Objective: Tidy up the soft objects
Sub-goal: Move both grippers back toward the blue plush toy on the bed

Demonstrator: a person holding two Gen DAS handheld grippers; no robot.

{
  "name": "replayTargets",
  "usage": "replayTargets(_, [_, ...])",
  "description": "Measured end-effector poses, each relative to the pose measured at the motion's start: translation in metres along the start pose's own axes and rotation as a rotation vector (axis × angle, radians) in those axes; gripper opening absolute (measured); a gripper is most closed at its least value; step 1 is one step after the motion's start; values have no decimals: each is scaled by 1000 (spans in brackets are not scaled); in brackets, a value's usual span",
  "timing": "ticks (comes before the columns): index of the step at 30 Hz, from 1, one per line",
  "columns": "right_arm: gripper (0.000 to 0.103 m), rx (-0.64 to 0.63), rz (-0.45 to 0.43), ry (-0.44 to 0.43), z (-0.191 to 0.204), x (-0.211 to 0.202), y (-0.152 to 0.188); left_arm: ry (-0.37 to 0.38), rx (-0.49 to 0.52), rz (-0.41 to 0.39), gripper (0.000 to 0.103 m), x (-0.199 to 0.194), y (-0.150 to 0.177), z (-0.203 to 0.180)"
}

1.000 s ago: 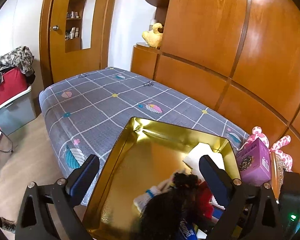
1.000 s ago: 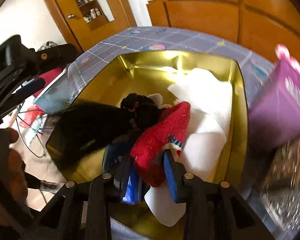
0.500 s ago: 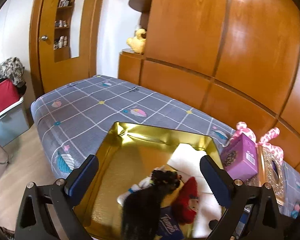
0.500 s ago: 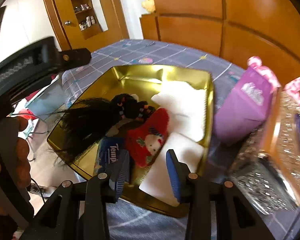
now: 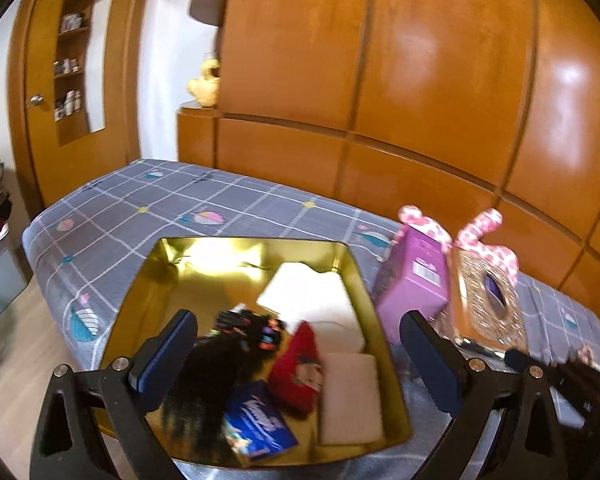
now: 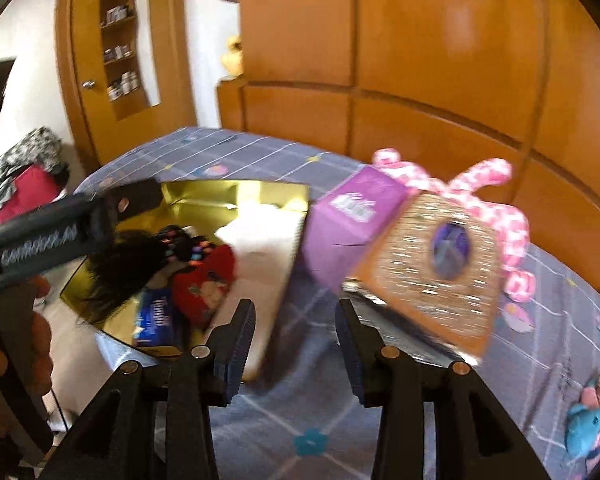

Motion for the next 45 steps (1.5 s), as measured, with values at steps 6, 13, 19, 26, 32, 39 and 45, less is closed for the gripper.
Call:
replayTargets(6, [42, 71, -34, 85, -51, -18, -1, 55, 86, 0, 102, -6, 4, -35])
replayTargets(13, [42, 148, -61, 199, -113, -37, -1, 129, 164, 9, 102, -10, 7, -72])
replayTargets(19, [42, 208, -83, 300, -168, -56, 0, 186, 235, 11, 102, -14, 7, -102])
replayTargets(26, [42, 269, -113, 416, -230, -79, -2, 260, 330, 13, 102, -19, 9, -139])
replayTargets(32, [42, 341, -163, 512, -284, -101, 1, 315, 408, 3, 102, -23, 8, -172])
replayTargets(39, [42, 597, -274, 635, -367, -139, 22, 392, 485, 2, 102, -25, 8, -206])
replayTargets(45, [42, 900, -384, 603, -410, -171, 43, 461, 534, 22, 101, -16, 9, -241])
Point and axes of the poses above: each gripper's, at about its wrist camera, not at the fingertips, and x roughly the way its jaws point, z to its left, y to its underside, the point moved 4 cm from there along x, roughly the way its jaws point, and after that the axes turned 15 degrees about x, right-handed, at the moved point
